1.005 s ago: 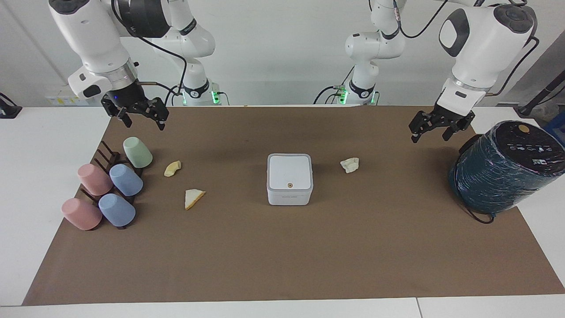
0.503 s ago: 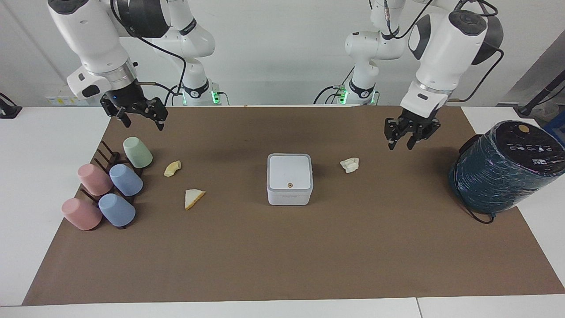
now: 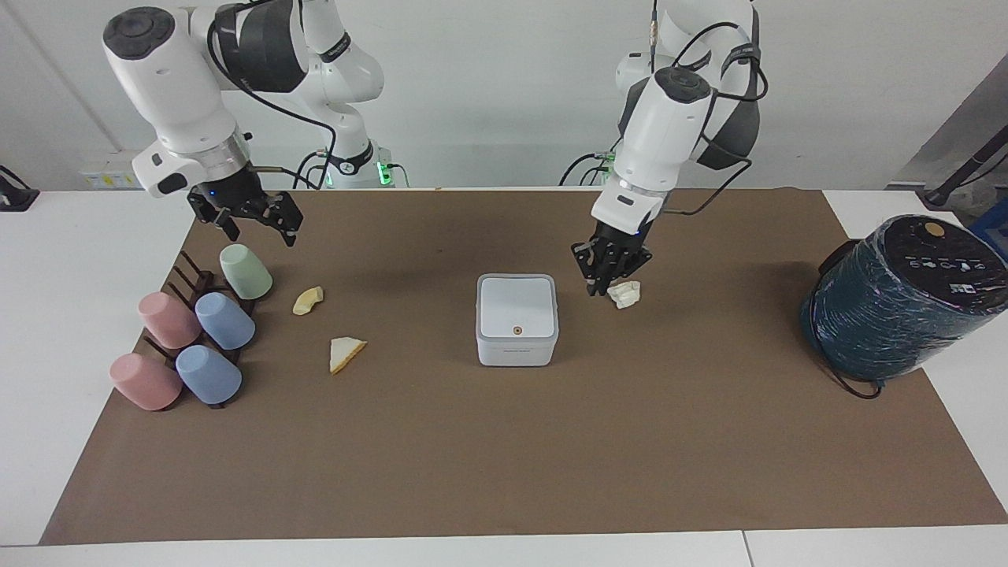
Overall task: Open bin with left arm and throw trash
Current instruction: 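Reach the left gripper toward the white bin lid, then lift the bin lid with the left gripper while the right gripper grasps trash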
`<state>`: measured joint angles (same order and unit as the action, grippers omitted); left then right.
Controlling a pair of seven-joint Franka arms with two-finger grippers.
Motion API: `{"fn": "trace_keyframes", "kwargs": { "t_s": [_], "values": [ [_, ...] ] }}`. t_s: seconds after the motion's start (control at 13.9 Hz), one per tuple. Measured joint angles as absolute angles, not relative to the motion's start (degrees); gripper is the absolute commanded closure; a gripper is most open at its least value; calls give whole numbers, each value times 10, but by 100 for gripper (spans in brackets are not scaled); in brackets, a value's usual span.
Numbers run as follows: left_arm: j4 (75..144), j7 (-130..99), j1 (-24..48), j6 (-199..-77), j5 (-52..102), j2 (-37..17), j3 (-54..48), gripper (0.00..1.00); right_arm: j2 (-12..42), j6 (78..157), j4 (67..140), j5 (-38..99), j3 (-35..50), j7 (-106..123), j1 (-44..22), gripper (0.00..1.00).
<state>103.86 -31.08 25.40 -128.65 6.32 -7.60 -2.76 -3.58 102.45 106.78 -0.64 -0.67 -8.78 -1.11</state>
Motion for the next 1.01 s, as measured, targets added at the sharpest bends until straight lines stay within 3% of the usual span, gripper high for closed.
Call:
{"fn": "trace_keyframes", "kwargs": {
  "t_s": [0.29,0.57,1.01],
  "values": [
    [1049,-317,282,-1373,95,-105,-27,90,-38,1103,1160,-6,-5,-88,-12,0],
    [1058,-331,312,-1386,98,-121,-27,90,-37,1160,1239,-6,-6,-88,-11,0],
    [1079,-347,346,-1391,98,-137,-28,90,-2,1262,1284,-6,-6,-66,9,0]
  ]
}}
